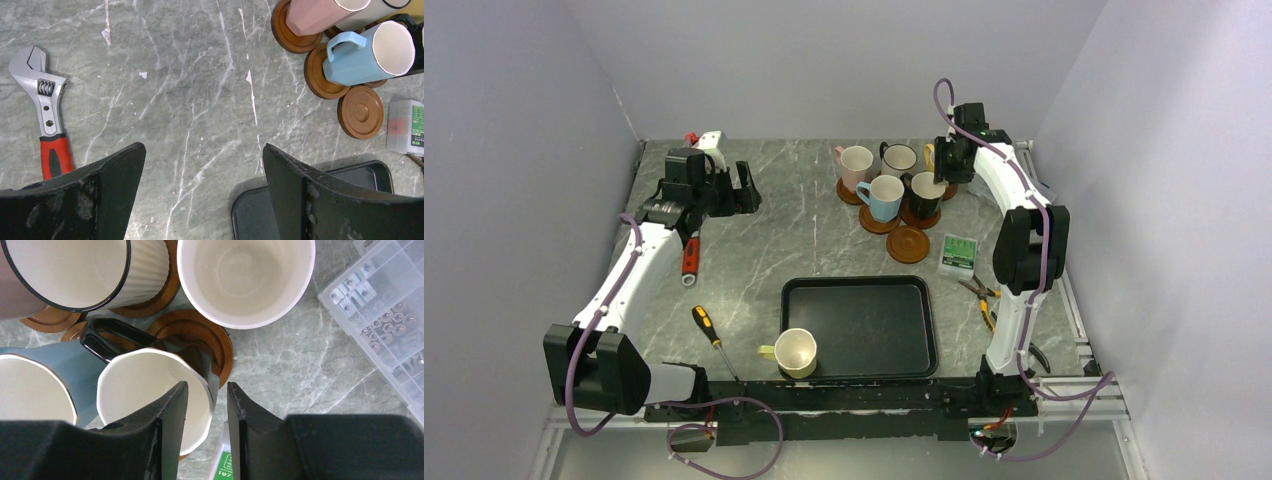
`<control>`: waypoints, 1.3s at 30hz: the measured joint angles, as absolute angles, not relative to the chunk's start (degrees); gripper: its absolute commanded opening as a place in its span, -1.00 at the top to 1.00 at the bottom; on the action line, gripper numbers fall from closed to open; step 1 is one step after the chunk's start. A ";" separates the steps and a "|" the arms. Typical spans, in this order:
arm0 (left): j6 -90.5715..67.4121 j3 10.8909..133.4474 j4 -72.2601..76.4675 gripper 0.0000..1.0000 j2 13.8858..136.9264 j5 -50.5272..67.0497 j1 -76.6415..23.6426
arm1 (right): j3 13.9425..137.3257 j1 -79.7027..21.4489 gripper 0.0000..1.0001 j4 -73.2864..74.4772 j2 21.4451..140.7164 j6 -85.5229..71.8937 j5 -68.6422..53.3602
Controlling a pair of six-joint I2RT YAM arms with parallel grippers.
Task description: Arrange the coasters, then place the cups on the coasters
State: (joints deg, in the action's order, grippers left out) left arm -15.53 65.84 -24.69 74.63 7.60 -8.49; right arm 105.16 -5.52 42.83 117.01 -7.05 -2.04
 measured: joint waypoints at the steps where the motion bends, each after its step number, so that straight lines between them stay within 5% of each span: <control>1: -15.53 65.84 -24.67 -0.87 74.63 7.60 -8.49 | 105.16 -5.50 0.01 42.81 117.01 -7.07 -2.02; 17: -15.66 65.84 -24.64 -0.87 74.63 7.68 -8.49 | 104.86 -8.62 -0.27 43.77 102.76 -7.73 1.91; 28: -15.77 65.84 -24.64 -0.87 74.63 7.75 -7.73 | 90.52 -29.21 -0.31 43.38 85.27 -7.62 3.73; 39: -15.77 65.84 -24.62 -0.87 74.63 7.88 -7.53 | 75.68 -48.12 -0.37 42.94 83.02 -13.50 -0.51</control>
